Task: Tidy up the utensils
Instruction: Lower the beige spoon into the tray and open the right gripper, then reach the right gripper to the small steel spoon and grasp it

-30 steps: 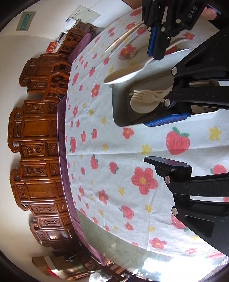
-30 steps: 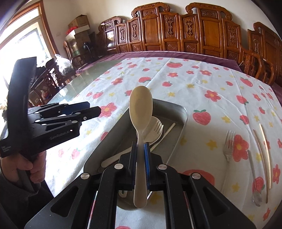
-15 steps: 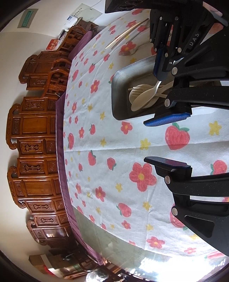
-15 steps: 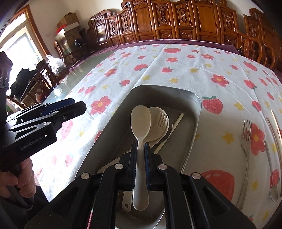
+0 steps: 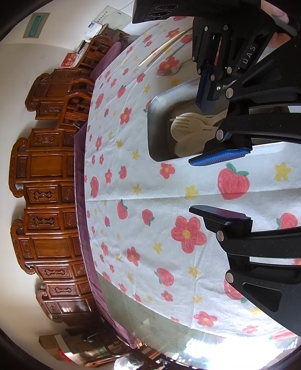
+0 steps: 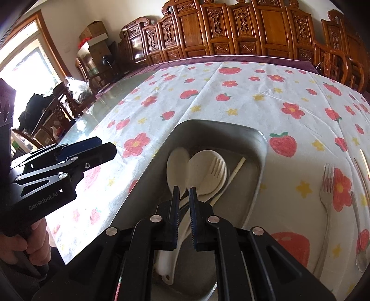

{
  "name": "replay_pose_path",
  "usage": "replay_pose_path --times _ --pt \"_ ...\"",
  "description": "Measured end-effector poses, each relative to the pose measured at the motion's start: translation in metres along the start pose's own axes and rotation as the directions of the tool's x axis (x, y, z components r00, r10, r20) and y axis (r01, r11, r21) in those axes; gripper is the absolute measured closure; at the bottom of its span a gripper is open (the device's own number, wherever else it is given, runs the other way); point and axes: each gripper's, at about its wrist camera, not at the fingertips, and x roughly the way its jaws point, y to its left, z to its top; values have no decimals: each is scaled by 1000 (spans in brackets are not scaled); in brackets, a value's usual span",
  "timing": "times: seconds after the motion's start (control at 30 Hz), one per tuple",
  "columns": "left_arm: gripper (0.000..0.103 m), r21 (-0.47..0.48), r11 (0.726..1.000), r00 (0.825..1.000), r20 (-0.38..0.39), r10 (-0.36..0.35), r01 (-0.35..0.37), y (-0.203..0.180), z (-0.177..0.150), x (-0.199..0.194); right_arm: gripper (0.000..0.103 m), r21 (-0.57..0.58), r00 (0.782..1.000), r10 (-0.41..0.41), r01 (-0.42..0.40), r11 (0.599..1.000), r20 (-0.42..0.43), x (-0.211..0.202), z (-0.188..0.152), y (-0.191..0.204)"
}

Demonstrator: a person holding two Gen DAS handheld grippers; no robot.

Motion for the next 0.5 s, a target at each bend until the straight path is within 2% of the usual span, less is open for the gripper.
replay_pose_path --times 0.17,0.23,0.3,0.43,0.5 --pt "69 20 999 999 16 -30 29 -17 1 -8 93 -25 997 -37 39 999 65 -39 -5 -17" --pt "64 37 998 999 23 -42 42 -27 1 -10 93 -34 994 -59 62 997 90 -58 -7 -30" --pt "63 54 997 998 20 -57 56 -38 0 -12 93 -38 991 -87 91 995 104 -72 -10 -43" --pt "63 96 992 996 14 -83 81 -64 -4 -14 93 -39 977 -178 184 982 115 -104 -21 -85" --pt "57 116 989 995 13 -98 95 -75 -7 -15 93 -25 969 -221 225 974 111 -114 -29 -106"
